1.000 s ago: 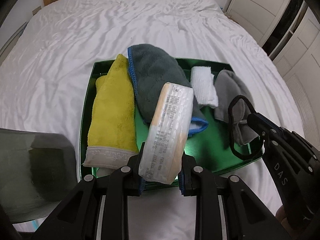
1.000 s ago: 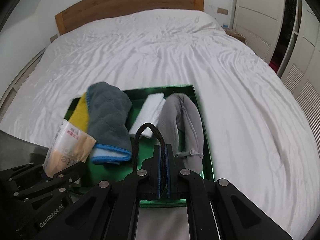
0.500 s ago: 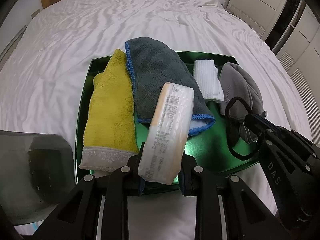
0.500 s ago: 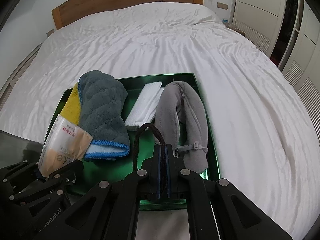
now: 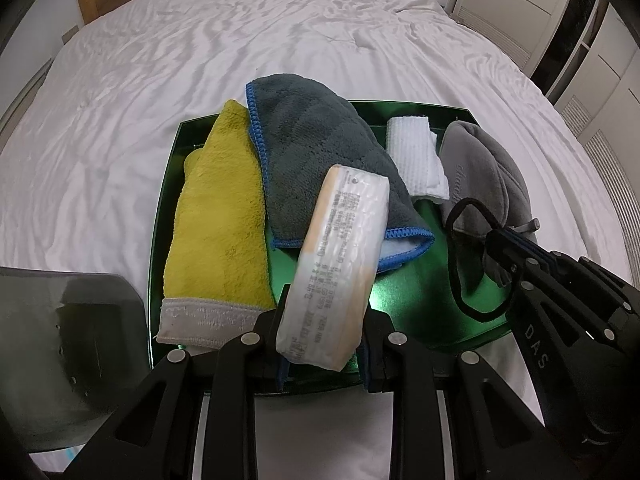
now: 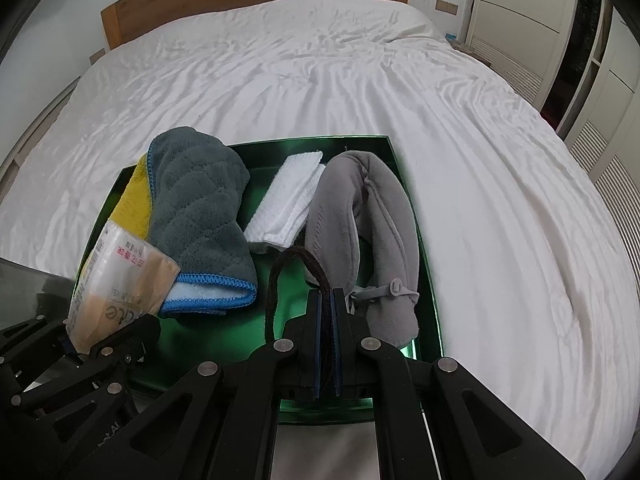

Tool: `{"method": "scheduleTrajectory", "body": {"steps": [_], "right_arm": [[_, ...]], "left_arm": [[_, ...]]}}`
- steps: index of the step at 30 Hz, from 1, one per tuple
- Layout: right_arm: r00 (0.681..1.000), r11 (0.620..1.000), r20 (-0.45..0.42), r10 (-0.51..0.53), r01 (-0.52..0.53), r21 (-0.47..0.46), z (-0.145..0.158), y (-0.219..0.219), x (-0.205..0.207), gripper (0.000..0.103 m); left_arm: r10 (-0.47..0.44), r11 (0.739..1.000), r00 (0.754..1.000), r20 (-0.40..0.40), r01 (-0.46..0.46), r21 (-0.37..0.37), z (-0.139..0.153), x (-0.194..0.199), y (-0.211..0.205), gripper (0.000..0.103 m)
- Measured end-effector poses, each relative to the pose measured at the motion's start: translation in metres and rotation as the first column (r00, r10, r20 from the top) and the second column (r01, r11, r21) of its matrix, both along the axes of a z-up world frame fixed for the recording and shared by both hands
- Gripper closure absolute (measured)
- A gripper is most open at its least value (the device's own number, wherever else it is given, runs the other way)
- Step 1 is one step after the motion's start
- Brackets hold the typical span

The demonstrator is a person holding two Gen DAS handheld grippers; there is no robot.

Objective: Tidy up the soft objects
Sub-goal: 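Carry the tissue pack with the left tool while the right tool carries the hair tie over the green tray, then lower the tissue pack and hair tie into the tray and open both tools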

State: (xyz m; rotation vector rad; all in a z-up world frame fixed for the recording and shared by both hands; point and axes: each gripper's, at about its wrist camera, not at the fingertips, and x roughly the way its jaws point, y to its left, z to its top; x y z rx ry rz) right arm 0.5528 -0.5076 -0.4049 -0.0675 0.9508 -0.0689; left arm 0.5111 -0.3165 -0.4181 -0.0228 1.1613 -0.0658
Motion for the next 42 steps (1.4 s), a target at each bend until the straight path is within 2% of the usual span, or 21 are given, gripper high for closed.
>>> {"method": "scheduleTrajectory", "body": {"steps": [25,31,36,38,42], "right_arm": [[0.999,1.000,-0.032,-0.008,0.007,-0.020,-0.008,-0.004,0.011,0.098],[0.999,1.000,-0.034,-0.008,0.007,-0.016,-0.008,-0.004,0.010,0.093],[1.000,1.000,-0.023,-0.008,0.008,-0.016,-0.005,-0.004,0.006,0.070],[1.000,1.000,-0.018,-0.007,0.007,-0.016,-0.003,-0.004,0.004,0.070],[1.000,1.000,-0.007,-0.006,0.006,-0.015,0.004,-0.003,0.001,0.068]], "left_arm": [[-0.005,1.000,1.000,0.006,0.005,0.025,-0.005,0.003,-0.002,0.081],[-0.002,0.999,1.000,0.008,0.001,0.033,-0.005,0.003,-0.003,0.078],[0.003,1.000,1.000,0.007,-0.003,0.026,-0.005,0.001,-0.002,0.066],[0.005,1.000,1.000,0.009,-0.005,0.023,-0.003,0.001,-0.001,0.055],[0.009,1.000,1.000,0.028,-0.009,0.016,0.004,-0.001,-0.002,0.047]]}}
